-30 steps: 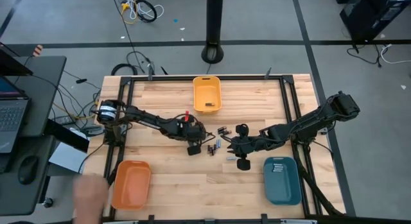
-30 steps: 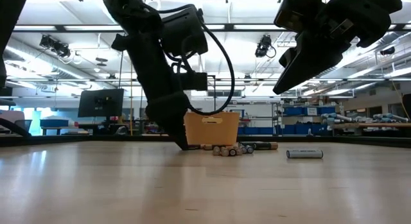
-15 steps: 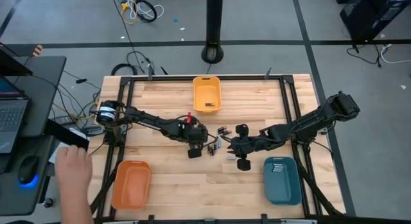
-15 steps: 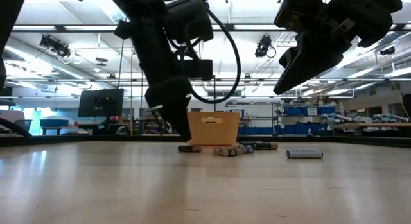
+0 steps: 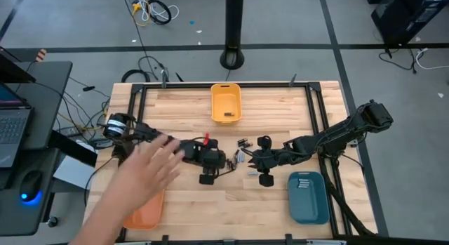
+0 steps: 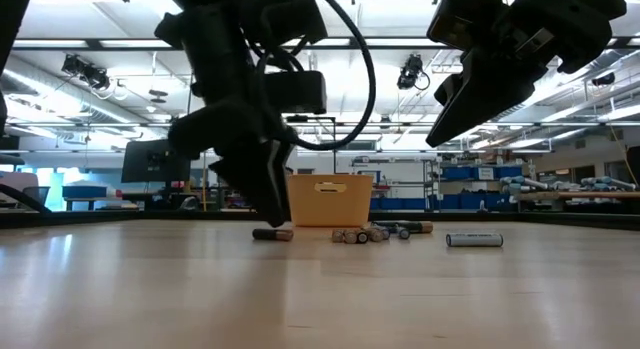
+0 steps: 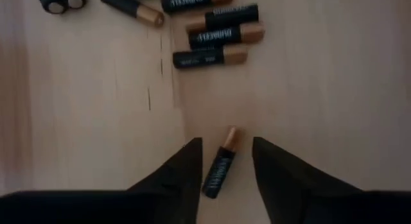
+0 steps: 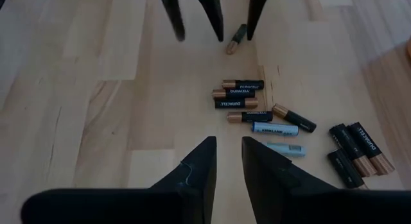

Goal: Sort batteries
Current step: Put the small black battery into the yellow bin

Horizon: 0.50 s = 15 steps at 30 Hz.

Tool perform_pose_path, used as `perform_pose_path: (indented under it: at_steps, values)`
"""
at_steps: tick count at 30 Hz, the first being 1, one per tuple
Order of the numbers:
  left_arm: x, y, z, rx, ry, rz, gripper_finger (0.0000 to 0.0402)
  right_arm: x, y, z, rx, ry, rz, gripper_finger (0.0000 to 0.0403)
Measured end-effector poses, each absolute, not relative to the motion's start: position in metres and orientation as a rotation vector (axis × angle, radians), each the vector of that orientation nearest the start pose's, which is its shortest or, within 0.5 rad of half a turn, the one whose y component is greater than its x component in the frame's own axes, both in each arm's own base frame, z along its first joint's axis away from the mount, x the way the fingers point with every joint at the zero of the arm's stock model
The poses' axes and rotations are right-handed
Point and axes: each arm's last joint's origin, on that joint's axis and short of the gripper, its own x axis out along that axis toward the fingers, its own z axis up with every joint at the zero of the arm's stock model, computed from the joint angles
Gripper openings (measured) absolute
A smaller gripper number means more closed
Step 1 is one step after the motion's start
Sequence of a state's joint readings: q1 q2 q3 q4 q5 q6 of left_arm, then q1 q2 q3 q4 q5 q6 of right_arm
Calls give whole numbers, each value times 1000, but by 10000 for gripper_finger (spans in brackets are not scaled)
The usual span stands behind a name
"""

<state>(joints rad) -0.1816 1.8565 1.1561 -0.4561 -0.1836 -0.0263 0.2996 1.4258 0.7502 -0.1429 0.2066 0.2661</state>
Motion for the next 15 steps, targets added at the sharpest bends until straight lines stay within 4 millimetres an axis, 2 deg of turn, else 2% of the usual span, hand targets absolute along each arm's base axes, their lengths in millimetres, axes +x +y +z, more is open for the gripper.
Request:
perform_pose_path:
  at_steps: [5,9,15]
  values:
    - [349,-55,154,179,1206,15,178,266,76,189,49,787,-17,87]
    - [349,-54,152,149,1222,-19,181,266,76,189,49,788,-17,85]
    - [349,-54,138,128,1236,-85,181,267,76,189,51,784,-16,87]
